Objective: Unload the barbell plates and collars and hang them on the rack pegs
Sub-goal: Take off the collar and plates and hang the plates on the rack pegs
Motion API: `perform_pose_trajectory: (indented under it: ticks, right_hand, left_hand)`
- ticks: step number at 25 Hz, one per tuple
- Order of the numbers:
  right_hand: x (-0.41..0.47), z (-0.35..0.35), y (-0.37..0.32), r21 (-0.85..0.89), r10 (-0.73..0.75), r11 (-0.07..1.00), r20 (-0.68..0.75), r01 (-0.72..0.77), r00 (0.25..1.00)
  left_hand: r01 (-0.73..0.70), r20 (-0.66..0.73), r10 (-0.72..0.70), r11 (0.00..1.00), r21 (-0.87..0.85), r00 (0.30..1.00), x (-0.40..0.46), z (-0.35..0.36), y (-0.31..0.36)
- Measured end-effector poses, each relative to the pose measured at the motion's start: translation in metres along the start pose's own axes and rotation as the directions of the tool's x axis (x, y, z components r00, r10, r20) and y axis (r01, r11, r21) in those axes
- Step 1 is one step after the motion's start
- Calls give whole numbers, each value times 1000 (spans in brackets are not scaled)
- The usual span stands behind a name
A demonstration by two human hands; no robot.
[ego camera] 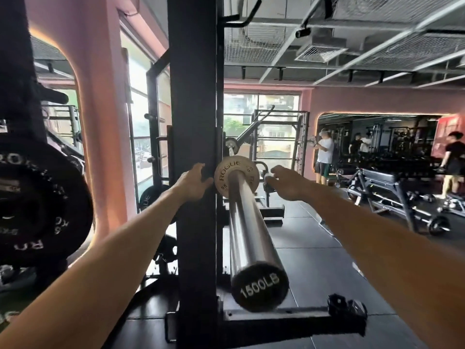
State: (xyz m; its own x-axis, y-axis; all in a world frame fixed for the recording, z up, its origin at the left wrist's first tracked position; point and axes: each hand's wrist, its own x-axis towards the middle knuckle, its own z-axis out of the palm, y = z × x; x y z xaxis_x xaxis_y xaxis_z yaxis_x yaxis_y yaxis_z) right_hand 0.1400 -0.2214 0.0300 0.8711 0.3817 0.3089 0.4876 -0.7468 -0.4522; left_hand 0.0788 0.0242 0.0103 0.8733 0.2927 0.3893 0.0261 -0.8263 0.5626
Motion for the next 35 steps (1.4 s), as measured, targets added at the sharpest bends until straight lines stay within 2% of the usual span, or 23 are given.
perform_pose_trajectory:
  ticks: [7, 10, 14, 18, 23, 28, 35]
  right_hand:
    - [71, 39, -6, 126, -56, 991, 50, 49, 997]
    - [80, 44, -8, 217, -24, 976, -17, 27, 1000]
    - [63, 37, -8, 178, -26, 983, -94, 43, 995]
    - [29, 24, -7, 134, -69, 988, -78, 80, 995]
    - [-31, 9, -15, 173, -99, 979, -49, 106, 994]
    - [-113, -11, -29, 211, -131, 968, -51, 139, 990]
    - [-232, -40, -49, 270, -143, 951, -56, 152, 988]
  left_hand:
    - [-64, 19, 66, 994, -85, 998, 48, 27, 1]
    - [-59, -13, 59, 996, -68, 998, 56, 30, 6]
    - [-33, -34, 32, 999, -7, 999, 42, 26, 14]
    - [-25, -7, 25, 999, -41, 1000, 11, 15, 21]
    - [-23, -60, 20, 999, -47, 998, -43, 0, 34]
    - [-29, -54, 28, 999, -19, 998, -119, -24, 56]
    - [-69, -70, 62, 993, -92, 996, -238, -62, 87]
